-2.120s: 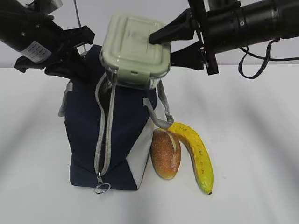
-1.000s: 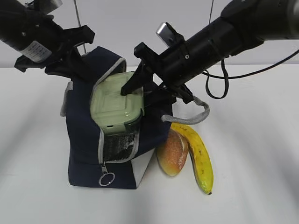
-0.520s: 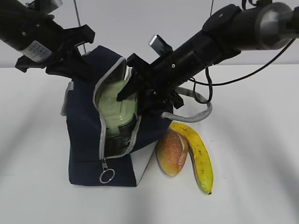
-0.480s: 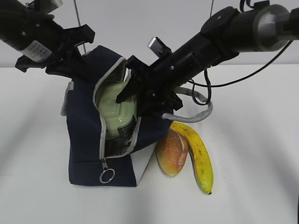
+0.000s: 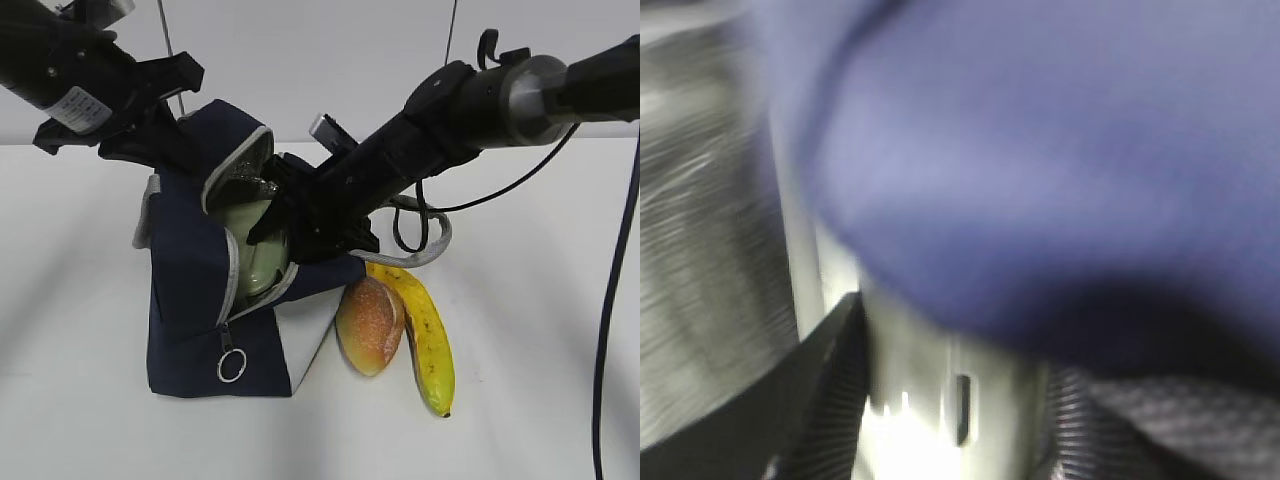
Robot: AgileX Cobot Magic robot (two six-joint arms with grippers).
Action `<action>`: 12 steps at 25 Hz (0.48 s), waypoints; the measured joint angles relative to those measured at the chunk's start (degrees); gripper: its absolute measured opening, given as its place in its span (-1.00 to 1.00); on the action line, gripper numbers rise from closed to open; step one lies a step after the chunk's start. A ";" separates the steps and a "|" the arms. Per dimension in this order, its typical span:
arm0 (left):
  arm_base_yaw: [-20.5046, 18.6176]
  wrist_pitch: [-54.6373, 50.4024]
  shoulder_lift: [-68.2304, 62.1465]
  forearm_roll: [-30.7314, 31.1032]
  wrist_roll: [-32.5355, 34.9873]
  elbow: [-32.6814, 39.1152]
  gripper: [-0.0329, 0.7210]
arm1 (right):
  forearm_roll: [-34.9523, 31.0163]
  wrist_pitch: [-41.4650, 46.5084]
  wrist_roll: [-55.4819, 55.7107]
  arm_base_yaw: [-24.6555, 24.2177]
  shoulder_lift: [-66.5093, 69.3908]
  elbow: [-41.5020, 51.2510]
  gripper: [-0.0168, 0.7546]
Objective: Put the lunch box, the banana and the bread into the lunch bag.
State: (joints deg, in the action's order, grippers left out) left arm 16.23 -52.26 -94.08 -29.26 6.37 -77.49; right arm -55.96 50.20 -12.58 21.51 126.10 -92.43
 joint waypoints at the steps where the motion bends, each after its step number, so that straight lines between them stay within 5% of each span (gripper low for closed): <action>1: 0.00 0.00 0.00 -0.06 0.00 0.00 -0.92 | 0.13 -0.30 -0.10 0.09 0.54 0.00 0.01; 12: 0.00 0.00 0.00 -0.17 0.00 0.00 -0.92 | 2.50 -0.66 -1.40 0.32 1.27 -0.22 0.10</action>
State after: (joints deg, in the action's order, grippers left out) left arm 16.23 -52.26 -94.08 -29.43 6.37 -77.49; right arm -53.47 49.54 -13.98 21.83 127.37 -92.65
